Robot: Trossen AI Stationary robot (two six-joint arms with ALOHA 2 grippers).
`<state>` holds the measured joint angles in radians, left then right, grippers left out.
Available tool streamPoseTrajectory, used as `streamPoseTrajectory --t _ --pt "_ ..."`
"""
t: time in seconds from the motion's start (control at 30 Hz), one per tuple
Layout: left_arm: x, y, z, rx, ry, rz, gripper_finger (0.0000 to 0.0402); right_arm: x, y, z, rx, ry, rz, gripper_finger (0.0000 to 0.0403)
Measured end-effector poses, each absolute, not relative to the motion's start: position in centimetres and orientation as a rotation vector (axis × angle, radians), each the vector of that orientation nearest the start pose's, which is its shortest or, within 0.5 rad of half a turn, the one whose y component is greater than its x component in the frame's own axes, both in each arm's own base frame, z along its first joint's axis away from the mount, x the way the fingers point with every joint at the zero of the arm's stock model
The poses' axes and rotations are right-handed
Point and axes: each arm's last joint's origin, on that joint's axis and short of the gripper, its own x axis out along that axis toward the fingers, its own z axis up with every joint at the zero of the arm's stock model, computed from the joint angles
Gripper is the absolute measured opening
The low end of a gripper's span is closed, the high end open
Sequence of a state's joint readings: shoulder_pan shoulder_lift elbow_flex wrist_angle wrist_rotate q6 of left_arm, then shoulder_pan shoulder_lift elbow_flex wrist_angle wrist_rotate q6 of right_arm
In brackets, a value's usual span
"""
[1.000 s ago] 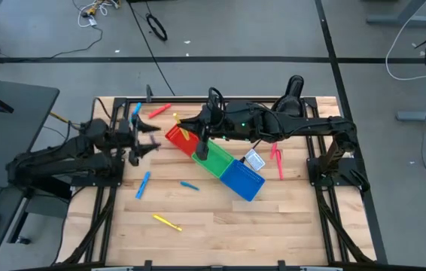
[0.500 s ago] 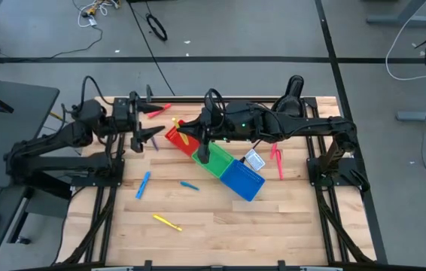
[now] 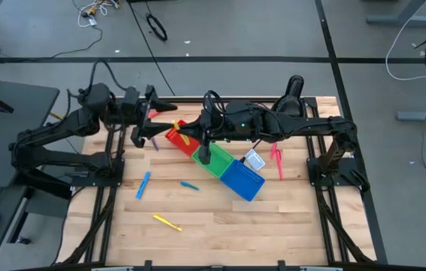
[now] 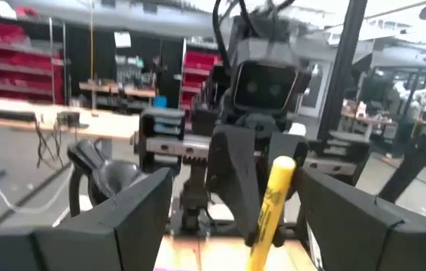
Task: Pick & Place Markers
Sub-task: Put the right yellow marker pen into the red bin
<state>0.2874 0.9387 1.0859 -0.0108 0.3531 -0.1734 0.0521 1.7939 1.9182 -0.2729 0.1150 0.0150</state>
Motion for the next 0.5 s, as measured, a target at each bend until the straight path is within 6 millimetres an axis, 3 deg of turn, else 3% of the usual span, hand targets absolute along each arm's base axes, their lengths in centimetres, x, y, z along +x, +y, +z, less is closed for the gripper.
streamPoseTrajectory --t 0.5 --pt "19.39 4.03 42.23 -0.172 -0.063 -0.142 0.0275 40.46 1.67 44.06 -0.021 0.148 -0.065 0.0001"
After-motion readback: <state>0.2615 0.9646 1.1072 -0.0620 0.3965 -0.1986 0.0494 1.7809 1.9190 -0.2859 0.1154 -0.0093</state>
